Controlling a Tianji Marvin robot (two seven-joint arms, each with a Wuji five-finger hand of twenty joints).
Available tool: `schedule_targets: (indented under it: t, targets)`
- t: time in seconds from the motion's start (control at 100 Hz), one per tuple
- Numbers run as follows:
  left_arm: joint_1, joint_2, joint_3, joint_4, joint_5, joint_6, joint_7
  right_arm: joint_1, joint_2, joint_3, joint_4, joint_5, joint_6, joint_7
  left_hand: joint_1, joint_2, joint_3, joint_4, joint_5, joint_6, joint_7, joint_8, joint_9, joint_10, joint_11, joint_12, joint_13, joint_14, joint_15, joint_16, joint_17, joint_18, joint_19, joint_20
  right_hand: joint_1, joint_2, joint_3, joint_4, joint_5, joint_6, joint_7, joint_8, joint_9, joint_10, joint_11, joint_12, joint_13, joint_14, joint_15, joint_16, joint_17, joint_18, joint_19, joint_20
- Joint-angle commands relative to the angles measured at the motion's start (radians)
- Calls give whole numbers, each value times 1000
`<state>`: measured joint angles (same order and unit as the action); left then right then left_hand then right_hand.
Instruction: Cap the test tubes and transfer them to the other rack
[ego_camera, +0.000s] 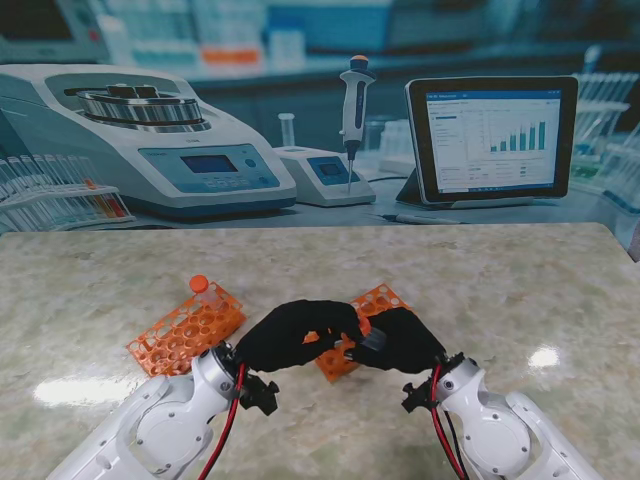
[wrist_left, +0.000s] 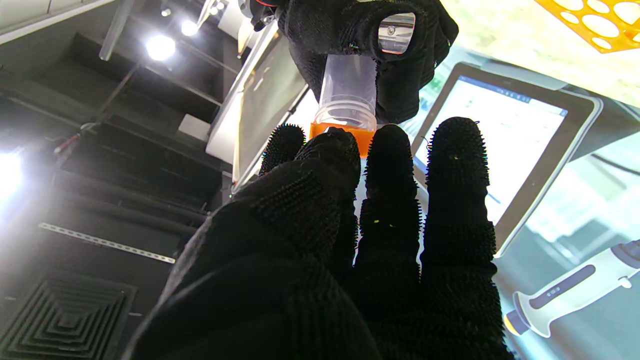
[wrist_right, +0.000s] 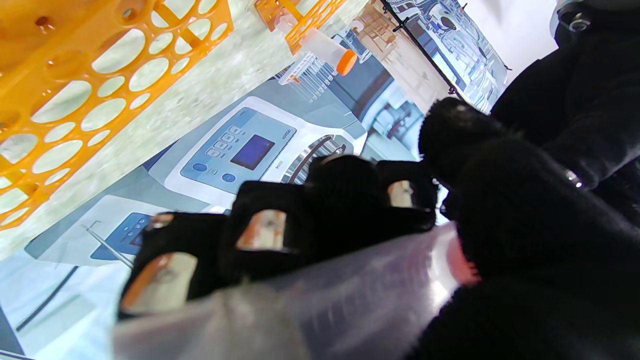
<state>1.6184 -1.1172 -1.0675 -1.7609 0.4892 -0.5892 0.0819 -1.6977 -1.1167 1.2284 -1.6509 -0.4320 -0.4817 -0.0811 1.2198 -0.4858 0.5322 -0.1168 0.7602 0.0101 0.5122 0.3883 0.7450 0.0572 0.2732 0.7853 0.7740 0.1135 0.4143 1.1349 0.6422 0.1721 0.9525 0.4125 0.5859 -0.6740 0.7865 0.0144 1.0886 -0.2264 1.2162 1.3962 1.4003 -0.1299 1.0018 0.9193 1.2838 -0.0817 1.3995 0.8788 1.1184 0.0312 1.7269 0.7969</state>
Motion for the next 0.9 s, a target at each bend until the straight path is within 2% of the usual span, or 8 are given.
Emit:
schedule_targets:
  t: [0.0, 0.89]
  targets:
    - [8, 3, 2, -1, 1, 4, -8, -7, -6, 0, -3, 0, 0, -3, 71, 17, -8, 32, 9, -20, -22, -17, 6, 14, 10, -22, 17, -28, 8, -2, -3, -21, -24, 37, 50, 26, -9, -18, 14, -27, 54, 18, 40, -4, -1, 13, 38, -91, 211, 73, 82, -87, 280, 39]
    - [19, 13, -11, -11, -5, 4, -44, -11, -10, 11, -2, -9, -2, -23, 71, 38, -45, 47, 2, -19, -47, -37, 1, 16, 1, -21, 26, -32, 11, -16, -7, -23, -15, 84, 48, 28, -10, -19, 10, -31, 54, 20, 40, -4, -2, 14, 38, -91, 211, 73, 82, -86, 280, 38]
